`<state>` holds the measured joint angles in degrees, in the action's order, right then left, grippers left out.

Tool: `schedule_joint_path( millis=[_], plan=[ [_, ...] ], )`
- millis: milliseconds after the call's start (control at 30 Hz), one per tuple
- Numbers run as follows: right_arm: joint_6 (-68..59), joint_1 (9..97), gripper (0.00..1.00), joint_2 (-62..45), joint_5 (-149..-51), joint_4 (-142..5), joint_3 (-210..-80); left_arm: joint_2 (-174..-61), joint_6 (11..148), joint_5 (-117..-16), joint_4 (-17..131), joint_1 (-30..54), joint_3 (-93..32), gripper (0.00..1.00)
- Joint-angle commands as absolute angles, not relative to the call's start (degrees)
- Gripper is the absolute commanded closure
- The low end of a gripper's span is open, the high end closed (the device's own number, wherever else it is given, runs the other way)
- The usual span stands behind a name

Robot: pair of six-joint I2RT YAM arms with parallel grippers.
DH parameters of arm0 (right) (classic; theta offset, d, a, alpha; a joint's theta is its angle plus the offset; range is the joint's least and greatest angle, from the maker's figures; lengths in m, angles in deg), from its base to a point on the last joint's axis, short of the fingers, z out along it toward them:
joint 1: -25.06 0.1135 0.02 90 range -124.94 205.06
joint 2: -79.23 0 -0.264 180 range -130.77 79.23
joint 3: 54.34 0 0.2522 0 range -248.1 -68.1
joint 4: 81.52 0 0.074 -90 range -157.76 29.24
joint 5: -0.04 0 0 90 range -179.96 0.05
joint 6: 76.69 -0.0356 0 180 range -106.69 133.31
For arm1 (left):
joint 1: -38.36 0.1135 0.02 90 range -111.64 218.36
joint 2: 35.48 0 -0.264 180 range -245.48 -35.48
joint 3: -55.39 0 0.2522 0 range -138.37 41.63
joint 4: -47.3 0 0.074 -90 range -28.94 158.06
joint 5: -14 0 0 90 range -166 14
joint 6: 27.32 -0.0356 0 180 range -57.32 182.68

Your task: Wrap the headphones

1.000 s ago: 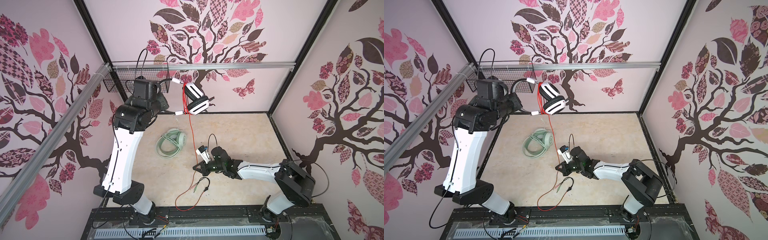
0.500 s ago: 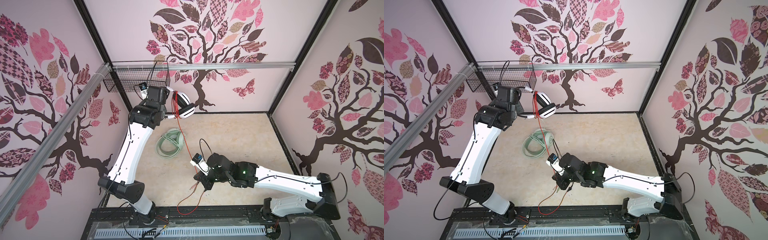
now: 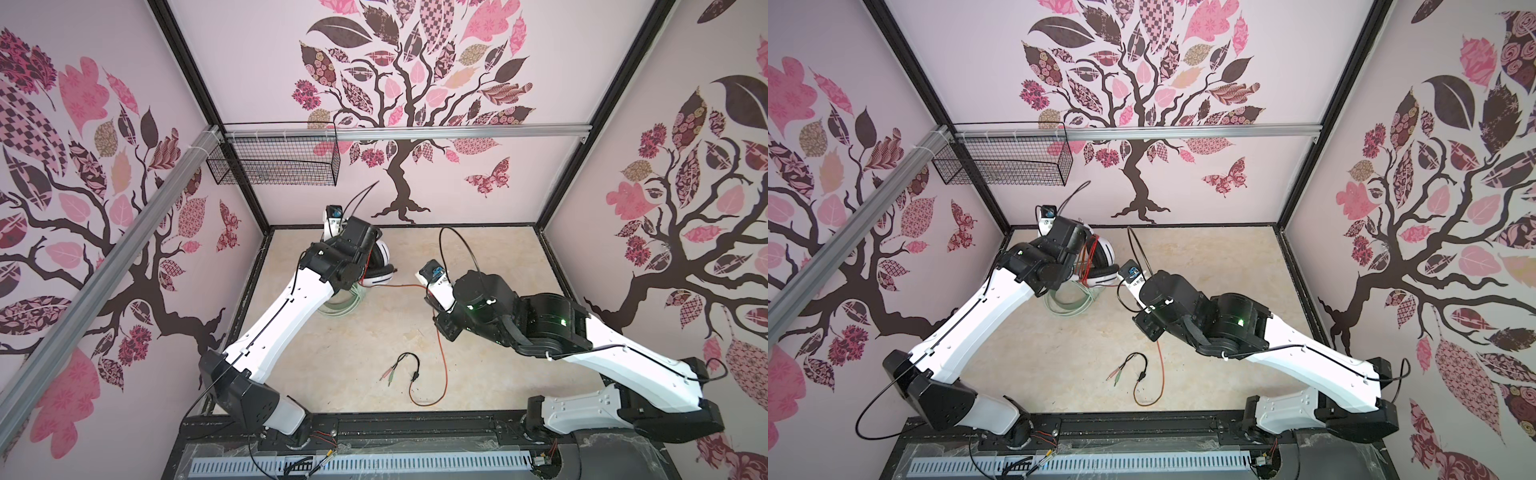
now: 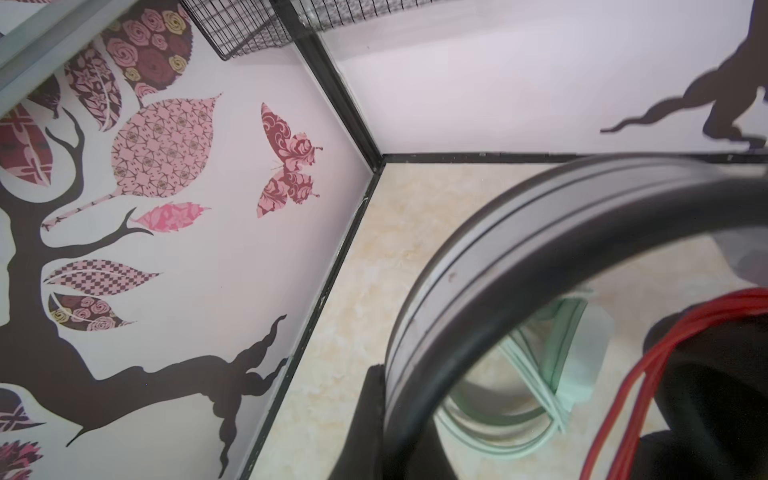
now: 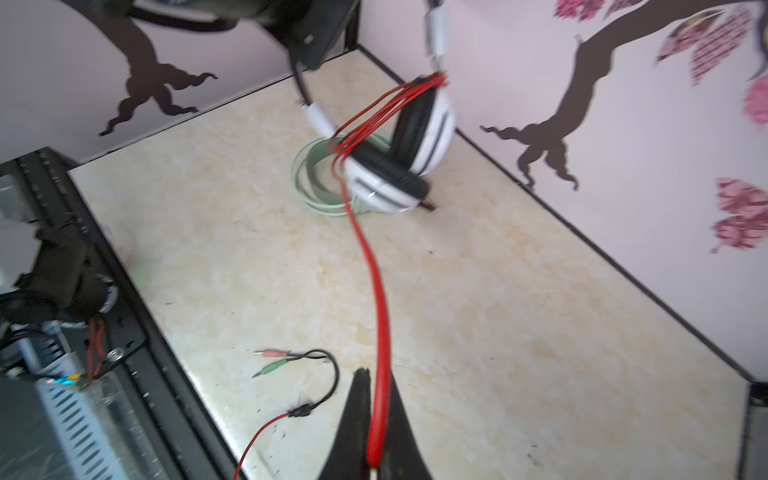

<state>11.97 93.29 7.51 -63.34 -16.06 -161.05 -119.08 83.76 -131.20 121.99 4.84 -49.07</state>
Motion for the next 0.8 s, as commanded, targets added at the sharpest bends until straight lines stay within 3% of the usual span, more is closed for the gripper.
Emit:
schedule_joint_path(
  millis=[0,267,400,567,767],
  plan=[
    [17.1,91.67,1.0,6.63,-54.18,-13.52,-164.75,-111.36,82.87,-129.4,121.8,2.5,-43.89,1.0],
    [23.86,83.14,1.0,4.12,-56.3,-21.2,-165.64,-105.43,85.69,-122.63,133.39,-10.31,-41.14,1.0],
    [23.52,78.35,1.0,2.75,-62.37,-25.85,-163.79,-102.43,86.96,-117.44,135.07,-14.96,-41.25,1.0],
    [22.02,73.94,1.0,1.34,-70.33,-34.45,-157.75,-99.91,88.02,-109.02,134.51,-16.14,-44.28,1.0],
    [17.01,66.25,1.0,0.5,-83.92,-43.77,-149.63,-99.13,90.01,-105.71,135.39,-16.14,-51.22,1.0]
  ],
)
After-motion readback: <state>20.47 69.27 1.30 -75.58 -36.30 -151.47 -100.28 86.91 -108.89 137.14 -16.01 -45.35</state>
